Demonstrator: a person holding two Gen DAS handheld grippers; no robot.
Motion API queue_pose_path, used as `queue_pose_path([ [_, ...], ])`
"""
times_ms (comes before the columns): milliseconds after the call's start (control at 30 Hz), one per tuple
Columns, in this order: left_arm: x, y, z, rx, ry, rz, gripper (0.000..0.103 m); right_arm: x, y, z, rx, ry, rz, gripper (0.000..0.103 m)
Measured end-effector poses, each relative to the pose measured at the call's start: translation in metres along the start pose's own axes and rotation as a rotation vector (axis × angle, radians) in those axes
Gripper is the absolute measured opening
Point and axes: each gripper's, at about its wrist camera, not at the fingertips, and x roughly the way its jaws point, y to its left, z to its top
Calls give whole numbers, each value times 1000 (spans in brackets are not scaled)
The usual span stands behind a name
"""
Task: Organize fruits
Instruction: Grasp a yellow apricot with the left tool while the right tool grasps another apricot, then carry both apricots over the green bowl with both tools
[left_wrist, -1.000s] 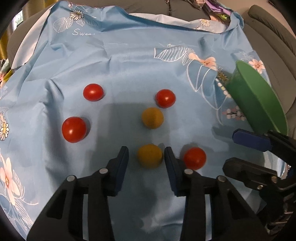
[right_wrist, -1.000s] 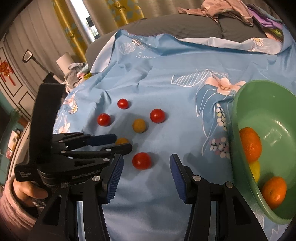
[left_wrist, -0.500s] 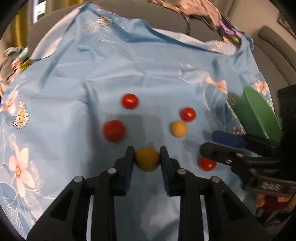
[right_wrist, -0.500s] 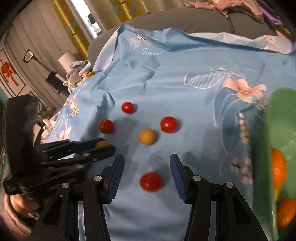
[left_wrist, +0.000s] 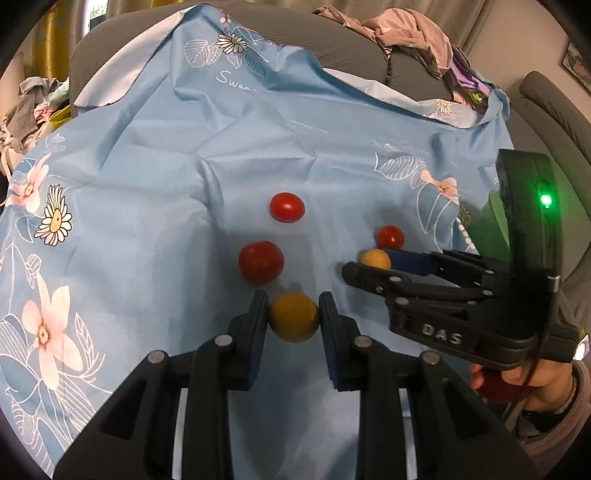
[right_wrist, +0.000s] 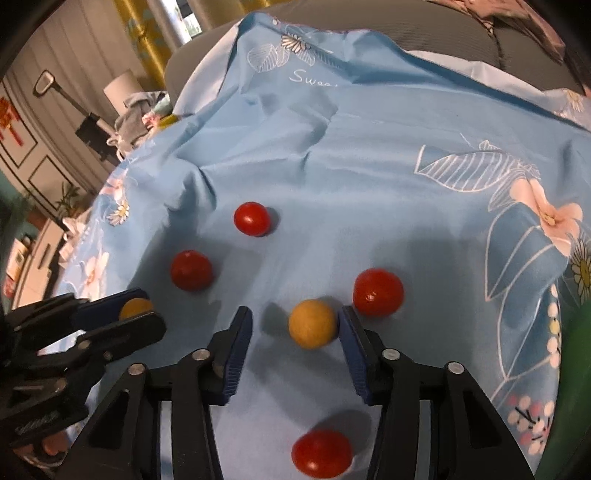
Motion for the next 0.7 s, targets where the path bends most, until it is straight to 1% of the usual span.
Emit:
queue_pose_path([
  [67, 0, 1, 0, -5, 2, -7, 28, 1, 0, 2, -4, 2, -19, 40],
  [133, -1, 0, 1, -4, 1, -7, 28, 1, -1, 2, -8, 4, -38, 30],
  [167, -2, -1, 0, 0, -1, -5, 28, 1, -2, 2, -7, 5, -40, 28],
  [300, -6, -5, -1, 10, 0, 1, 28, -1, -5, 1, 4, -4, -18, 28],
  [400, -9, -9, -2, 18, 2, 0, 28, -5, -5, -3, 24, -13, 14, 28],
  [700, -23, -22, -7, 32, -7, -6, 28, -55, -2, -20, 24, -92, 58, 28],
])
